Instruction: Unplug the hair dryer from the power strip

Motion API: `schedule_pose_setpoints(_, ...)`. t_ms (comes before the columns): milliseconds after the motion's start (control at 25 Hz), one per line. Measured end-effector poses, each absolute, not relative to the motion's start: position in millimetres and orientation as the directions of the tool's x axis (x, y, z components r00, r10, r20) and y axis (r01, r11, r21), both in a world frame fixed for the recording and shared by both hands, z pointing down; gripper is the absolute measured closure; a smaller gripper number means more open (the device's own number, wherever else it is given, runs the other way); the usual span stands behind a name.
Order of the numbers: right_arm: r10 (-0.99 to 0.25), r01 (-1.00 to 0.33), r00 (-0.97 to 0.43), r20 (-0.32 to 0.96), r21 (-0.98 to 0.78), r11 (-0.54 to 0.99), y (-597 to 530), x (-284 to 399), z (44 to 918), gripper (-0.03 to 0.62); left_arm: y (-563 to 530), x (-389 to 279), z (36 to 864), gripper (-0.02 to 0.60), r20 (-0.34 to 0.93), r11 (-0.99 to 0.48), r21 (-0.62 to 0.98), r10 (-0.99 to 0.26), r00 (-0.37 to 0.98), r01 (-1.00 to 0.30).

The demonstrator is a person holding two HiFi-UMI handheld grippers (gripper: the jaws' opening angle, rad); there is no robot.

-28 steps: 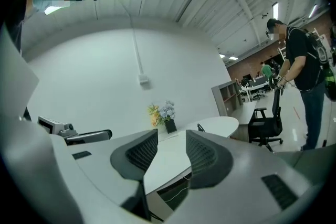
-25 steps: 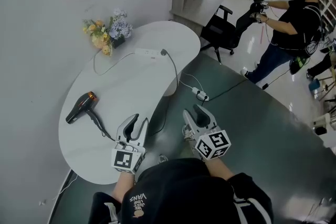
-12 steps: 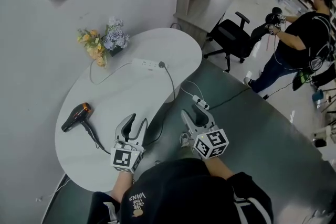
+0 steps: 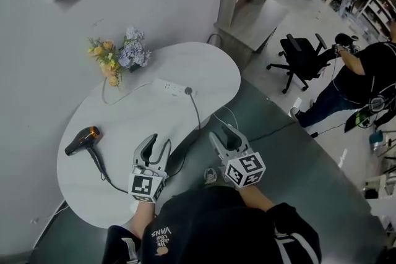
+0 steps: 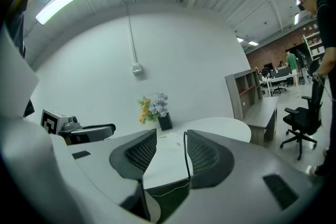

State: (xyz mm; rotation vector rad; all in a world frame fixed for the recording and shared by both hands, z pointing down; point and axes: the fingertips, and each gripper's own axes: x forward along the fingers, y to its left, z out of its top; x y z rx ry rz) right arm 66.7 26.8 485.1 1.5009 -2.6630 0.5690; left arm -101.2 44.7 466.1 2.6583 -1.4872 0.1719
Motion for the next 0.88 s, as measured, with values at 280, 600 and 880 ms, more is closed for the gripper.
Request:
schedule_pose_setpoints(280,-0.762,-0.79,-0.607,0.227,-0.28,0.546,-8.2,85.3,499.7,0.428,23.7,-85.8,478.9,0.42,0.164,-0.435,0.002,-0.888,0.43,-0.9)
schedule_pose_setpoints(600,-0.708,-0.746,-0.665,0.238,-0.259,0.614,-39.8,86.6,512.4,0.428,6.6,-77.6,493.3,0.42,0.2,-0.366,-0.024,-0.914,0.354,-0.93)
schedule_pose_setpoints(880,-0.7,-0.749,-0.663,0.266,-0.252,0.613,-67.2,69.9,524.8,0.428,-21.6,-83.6,497.4,0.42,0.215,-0.382,-0.025,-0.905,0.368,-0.924)
